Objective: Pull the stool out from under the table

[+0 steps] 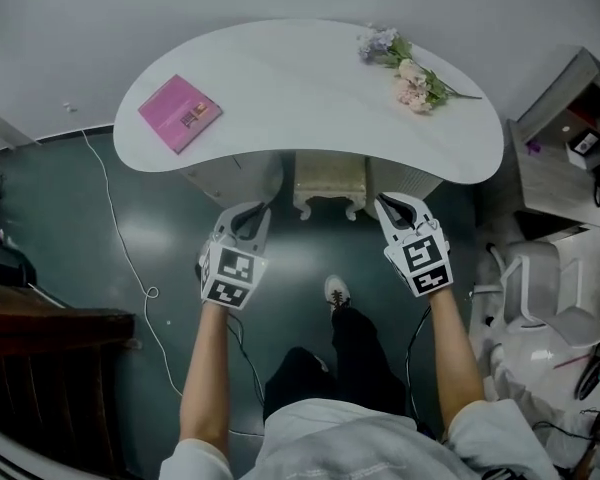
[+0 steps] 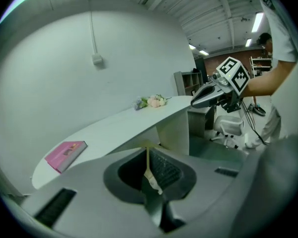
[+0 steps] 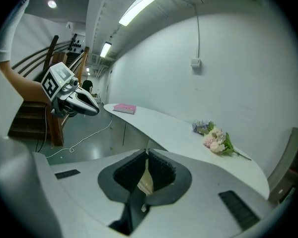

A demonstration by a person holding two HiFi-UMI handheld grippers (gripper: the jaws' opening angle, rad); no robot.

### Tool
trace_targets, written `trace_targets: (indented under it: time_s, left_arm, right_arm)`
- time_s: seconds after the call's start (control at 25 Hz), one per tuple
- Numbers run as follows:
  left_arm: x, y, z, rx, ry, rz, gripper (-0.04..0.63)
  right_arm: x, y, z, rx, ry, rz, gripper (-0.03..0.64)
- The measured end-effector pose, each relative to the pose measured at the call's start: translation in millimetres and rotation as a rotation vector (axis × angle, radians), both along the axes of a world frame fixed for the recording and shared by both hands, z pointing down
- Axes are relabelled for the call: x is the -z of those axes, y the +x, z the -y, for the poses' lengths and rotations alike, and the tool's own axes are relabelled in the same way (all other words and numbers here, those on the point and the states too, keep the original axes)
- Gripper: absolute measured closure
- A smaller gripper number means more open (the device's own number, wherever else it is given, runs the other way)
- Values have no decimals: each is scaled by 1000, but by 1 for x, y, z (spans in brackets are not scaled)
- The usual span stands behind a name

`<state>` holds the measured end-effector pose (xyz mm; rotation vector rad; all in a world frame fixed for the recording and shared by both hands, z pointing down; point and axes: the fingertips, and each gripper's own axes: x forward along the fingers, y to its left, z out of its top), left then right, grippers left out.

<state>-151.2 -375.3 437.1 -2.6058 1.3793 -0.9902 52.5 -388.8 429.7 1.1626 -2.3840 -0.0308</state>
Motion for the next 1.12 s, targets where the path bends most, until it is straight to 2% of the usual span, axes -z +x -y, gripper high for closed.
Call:
trace_targets:
  time_s: [0.24, 0.28, 0.32, 0.4, 0.44, 0.84, 1.12]
  left_arm:
    - [-99, 3, 42, 1, -42, -65, 577]
    - [-116, 2, 48, 3, -51, -78, 575]
    - [-132, 2, 54, 6, -61, -89, 574]
    - [-166, 2, 65, 11, -83, -104, 503]
    - [-183, 2, 70, 11, -95, -105, 480]
    - [-319, 13, 118, -9, -169, -100, 401]
    - [-395, 21, 145, -17, -220, -99, 361]
  right_arm:
    - [-96, 12, 37, -25, -30, 5, 598]
    - [-112, 13, 42, -27, -39, 14, 590]
    - [-128, 14, 48, -27, -51, 24, 552]
    - [-160, 16, 58, -29, -73, 41, 507]
    - [-175, 17, 63, -32, -80, 46, 501]
    - [-312, 22, 105, -25, -155, 3, 380]
    - [-393, 34, 138, -69, -208, 5, 359]
